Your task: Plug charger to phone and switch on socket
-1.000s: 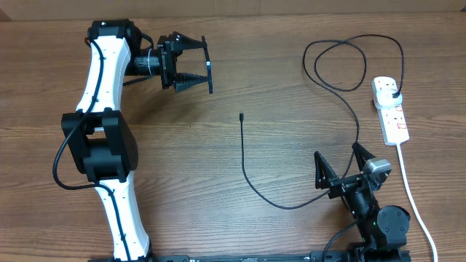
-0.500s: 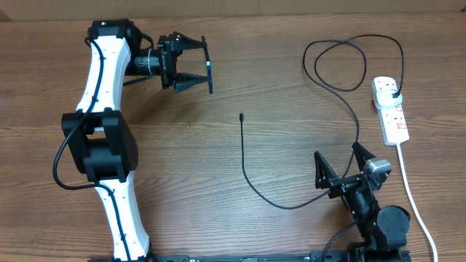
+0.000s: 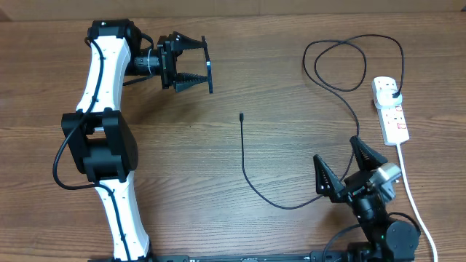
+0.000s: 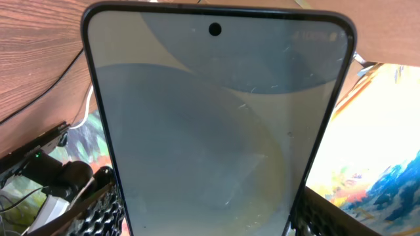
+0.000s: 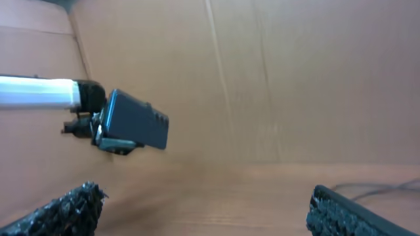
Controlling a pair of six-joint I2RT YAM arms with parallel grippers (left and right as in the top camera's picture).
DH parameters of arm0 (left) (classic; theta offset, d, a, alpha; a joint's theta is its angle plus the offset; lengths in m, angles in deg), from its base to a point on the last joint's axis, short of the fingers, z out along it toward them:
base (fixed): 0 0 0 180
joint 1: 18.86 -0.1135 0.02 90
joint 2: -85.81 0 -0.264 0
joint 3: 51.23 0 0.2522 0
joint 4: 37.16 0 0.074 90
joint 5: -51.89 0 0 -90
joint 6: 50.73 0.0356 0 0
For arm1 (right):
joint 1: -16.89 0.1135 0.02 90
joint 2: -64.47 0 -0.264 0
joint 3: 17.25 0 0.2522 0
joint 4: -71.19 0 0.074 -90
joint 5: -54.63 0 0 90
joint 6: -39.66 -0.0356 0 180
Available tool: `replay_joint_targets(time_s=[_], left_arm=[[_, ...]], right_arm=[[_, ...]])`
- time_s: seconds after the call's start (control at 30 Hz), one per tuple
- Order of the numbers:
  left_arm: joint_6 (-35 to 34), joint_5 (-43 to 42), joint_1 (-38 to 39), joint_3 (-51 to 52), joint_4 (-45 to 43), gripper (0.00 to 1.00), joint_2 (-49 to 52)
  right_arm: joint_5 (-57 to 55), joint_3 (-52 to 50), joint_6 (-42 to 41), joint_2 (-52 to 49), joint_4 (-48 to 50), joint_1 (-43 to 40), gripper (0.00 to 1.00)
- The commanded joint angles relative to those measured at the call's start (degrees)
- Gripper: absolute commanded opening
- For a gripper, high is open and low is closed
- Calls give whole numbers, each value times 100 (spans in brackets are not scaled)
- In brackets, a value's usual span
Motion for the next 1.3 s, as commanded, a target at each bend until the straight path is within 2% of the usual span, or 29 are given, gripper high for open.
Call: replay_joint_targets(time_s=[0.0,0.1,0.2,0.33,0.43,0.6,0.7,0.8,0.83,0.9,1.07,1.27], left_arm=[[-81,-358,52,-164,13,61,4],[-79,-356,52,-164,13,61,4],[-79,-356,52,-164,13,61,4],[-76,-356,52,-164,13,61,4],[-76,-356,52,-164,13,61,4],[-76,-356,63,-164,13,61,4],[-76,-356,79,-164,13,61,4],[-74,-356,90,-164,13,61,4],[-74,-356,90,-164,13,61,4],[-76,-356,90,-164,13,61,4],[-76,-356,90,-164,13,61,4],[-76,-356,116,-164,13,60,4]], right_arm=[[127,1102,170,-267,-841,-22,100],[-81,2166,756,-907,-2068,-20,100],[-564,3543,1215,-2015,-3563,-20,100],[-553,4839,1499,-3434,-4760,-20,100],[282,5174,1338,-4190,-4918,-15,100],[2686,5189,1025,-5243,-4824,-15,100],[2994,5193,955,-5866,-4468,-15,100],[2153,5200,299,-6382,-4496,-13,100],[1287,5200,-313,-6581,-4640,-13,98],[299,5200,-953,-6780,-4859,-13,98],[-1169,5246,-1228,-7108,-5565,-15,98],[-933,5431,-866,-7195,-6146,-15,100]])
